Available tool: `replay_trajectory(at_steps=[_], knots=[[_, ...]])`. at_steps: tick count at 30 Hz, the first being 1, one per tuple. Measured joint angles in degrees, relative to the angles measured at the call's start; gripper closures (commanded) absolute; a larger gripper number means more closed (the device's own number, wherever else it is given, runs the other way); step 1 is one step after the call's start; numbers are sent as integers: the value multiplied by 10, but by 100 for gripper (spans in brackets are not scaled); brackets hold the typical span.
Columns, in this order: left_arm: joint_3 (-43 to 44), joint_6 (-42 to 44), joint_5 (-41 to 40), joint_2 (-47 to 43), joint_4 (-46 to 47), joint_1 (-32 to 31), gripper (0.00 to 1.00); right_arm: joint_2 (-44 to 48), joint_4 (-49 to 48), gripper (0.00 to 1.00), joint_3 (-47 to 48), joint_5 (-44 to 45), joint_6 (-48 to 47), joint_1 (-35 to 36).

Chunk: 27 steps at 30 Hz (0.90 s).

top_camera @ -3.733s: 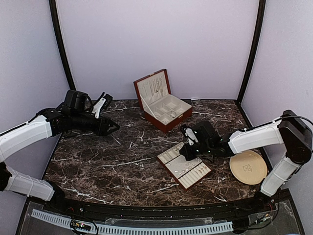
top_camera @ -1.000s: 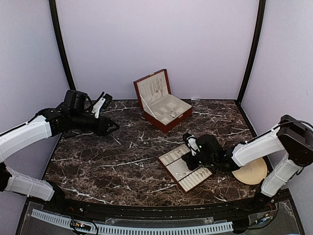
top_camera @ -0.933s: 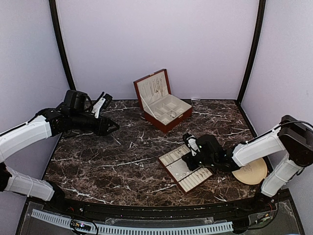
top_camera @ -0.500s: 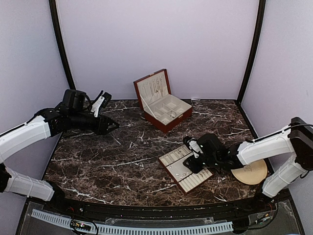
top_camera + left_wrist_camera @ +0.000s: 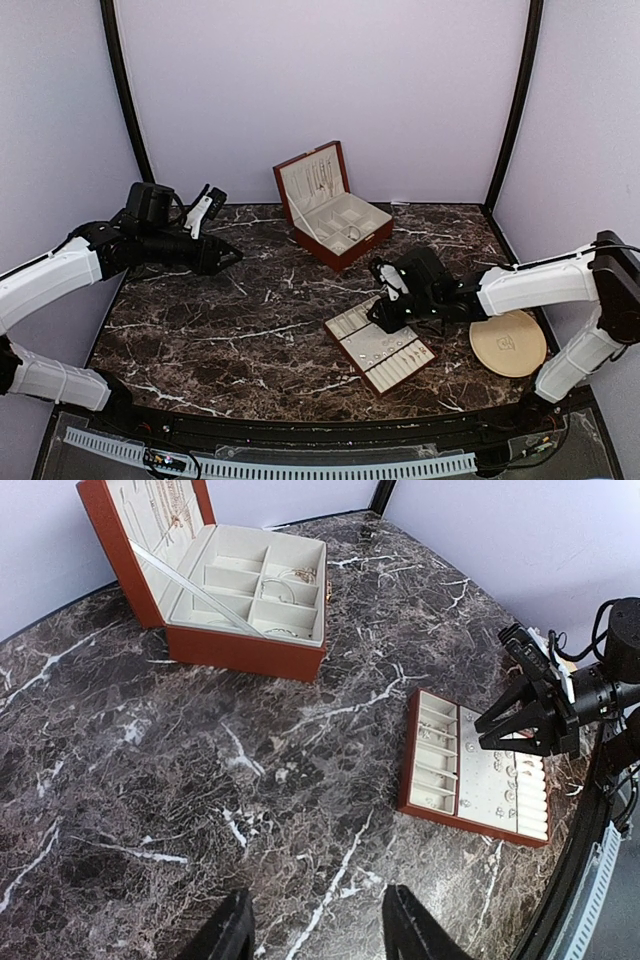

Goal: Organize the mixed jewelry
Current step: Insert the earring into the earring holder, then pick up the compartment layer from the center of the board.

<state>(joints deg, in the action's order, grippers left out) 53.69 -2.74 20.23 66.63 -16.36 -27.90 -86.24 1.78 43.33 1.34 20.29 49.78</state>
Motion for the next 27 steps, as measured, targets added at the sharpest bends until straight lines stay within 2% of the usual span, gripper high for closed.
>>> replay_trajectory(at_steps=[2, 5, 9, 17, 22, 27], knots=[[-1, 0, -2, 0, 0, 0, 55, -10, 8, 77, 6, -3, 8, -4], [-2, 0, -4, 0, 0, 0, 54, -17, 22, 68, 10, -6, 25, -17], [-3, -6, -13, 0, 3, 0, 49, -17, 29, 63, 14, -29, 43, -50], [-4, -49, -12, 23, 32, 0, 47, -61, 54, 63, 74, -83, 18, -120], [-4, -95, -12, 37, 58, 0, 47, -141, 85, 64, 140, -98, -29, -135], [-4, -127, -15, 37, 75, 0, 47, -170, 108, 67, 152, -93, -64, -139]])
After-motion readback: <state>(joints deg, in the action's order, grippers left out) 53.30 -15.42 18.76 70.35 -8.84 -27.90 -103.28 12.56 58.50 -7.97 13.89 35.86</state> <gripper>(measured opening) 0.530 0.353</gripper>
